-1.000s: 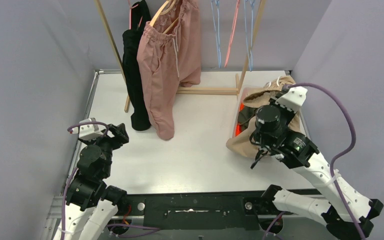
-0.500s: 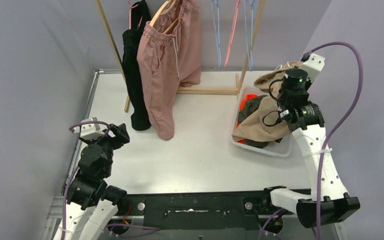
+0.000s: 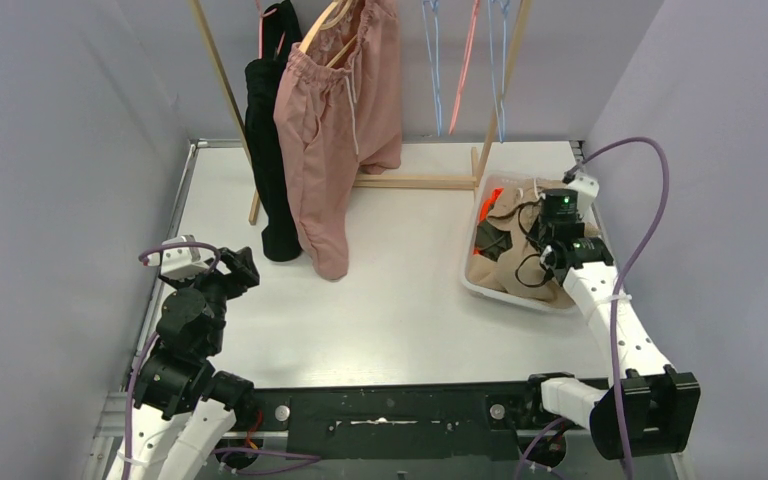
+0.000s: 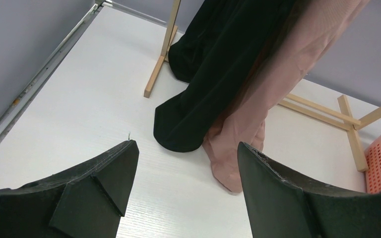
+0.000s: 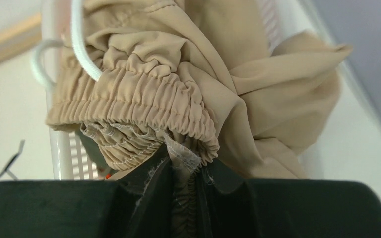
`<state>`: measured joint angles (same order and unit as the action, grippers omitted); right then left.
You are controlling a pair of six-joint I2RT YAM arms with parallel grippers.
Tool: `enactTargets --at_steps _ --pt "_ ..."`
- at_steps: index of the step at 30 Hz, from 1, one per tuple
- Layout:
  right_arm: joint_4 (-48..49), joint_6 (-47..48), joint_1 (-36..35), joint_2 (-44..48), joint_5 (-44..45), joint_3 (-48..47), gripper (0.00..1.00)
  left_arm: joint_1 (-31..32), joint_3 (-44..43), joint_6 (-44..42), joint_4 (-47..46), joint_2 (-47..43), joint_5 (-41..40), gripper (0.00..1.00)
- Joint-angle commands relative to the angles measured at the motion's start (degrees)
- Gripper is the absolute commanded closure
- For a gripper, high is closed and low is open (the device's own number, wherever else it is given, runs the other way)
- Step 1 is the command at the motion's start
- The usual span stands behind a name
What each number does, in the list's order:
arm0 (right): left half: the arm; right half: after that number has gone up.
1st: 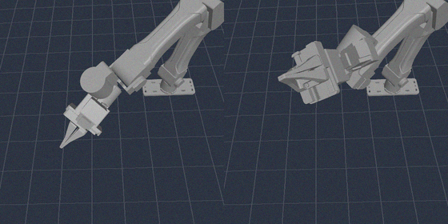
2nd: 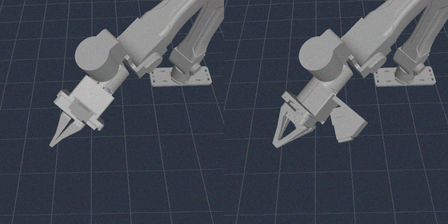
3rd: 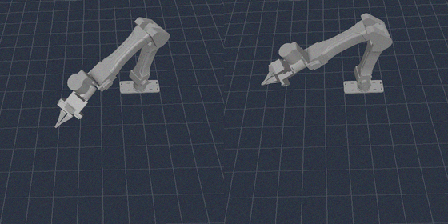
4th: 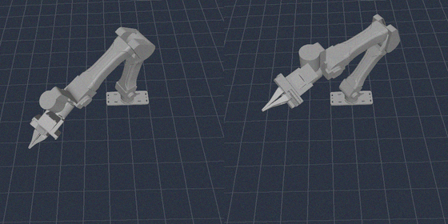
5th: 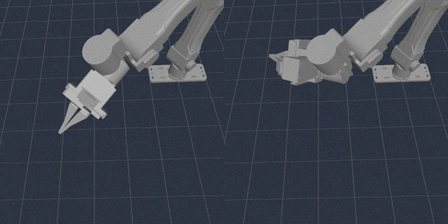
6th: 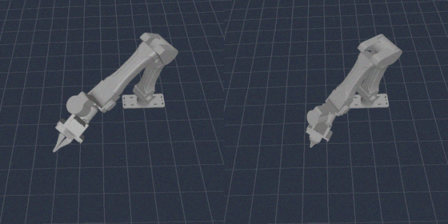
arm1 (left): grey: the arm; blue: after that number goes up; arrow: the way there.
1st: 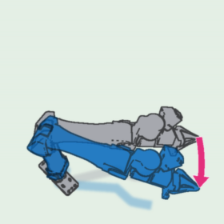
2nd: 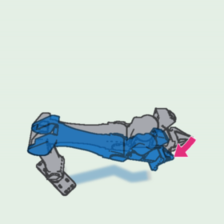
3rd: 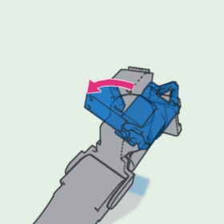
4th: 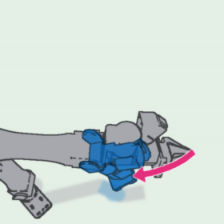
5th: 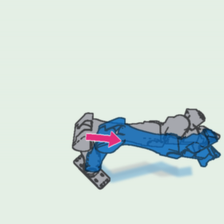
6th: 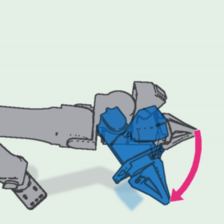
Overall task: Remove the shorts from the hanger
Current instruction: Place the shorts in the basket.
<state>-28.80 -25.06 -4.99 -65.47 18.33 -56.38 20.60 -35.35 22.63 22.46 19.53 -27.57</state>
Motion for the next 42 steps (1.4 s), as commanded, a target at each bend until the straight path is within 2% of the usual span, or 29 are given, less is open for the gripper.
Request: enactTargets --at_steps 1,6,8,14,17,20,25,27,29,32,37,42 --pt "6.62 -5.70 0.25 2.80 -9.79 3.94 0.97 -0.29 0.02 -1.11 -3.65 -0.60 1.29 0.27" --pt "5.46 -11.19 0.29 0.51 -1.86 7.87 0.97 -0.28 0.02 -1.01 -3.47 -1.13 1.21 0.27" --pt "8.26 -13.37 0.52 0.64 -0.77 10.98 0.96 -0.23 0.11 -1.02 -3.50 -1.31 1.21 0.27" --pt "12.38 -14.05 0.30 -5.98 -10.16 15.72 0.93 -0.19 0.25 -1.03 -3.47 -1.77 1.29 0.27" --pt "17.99 -15.07 0.03 -3.04 -14.04 19.46 0.91 -0.17 0.54 -1.11 -3.75 -1.79 1.74 0.27" --pt "14.69 -14.08 -0.02 1.15 -12.26 16.92 0.80 -0.20 0.57 -1.19 -3.72 -1.69 1.93 0.27" --pt "5.03 -9.22 -0.19 7.72 -8.74 6.85 0.48 -0.21 0.60 -1.19 -3.84 -1.78 1.80 0.27" --pt "2.50 -7.44 -0.18 9.81 -7.46 3.05 0.40 -0.21 0.59 -1.19 -3.87 -1.85 1.90 0.27" --pt "0.71 -6.17 -0.15 11.44 -6.16 0.05 0.37 -0.21 0.60 -1.19 -3.85 -1.91 1.91 0.27" --pt "-0.29 -4.87 -0.03 11.94 -4.19 -2.52 0.35 -0.17 0.56 -1.19 -3.90 -1.87 1.95 0.27" --pt "3.15 -3.44 0.24 9.41 -2.13 -1.46 0.42 -0.21 0.56 -1.19 -3.91 -1.78 1.97 0.27" --pt "7.36 -4.62 3.12 -0.91 -8.22 2.75 0.44 -0.16 0.59 -1.19 -3.74 -1.91 1.80 0.27"
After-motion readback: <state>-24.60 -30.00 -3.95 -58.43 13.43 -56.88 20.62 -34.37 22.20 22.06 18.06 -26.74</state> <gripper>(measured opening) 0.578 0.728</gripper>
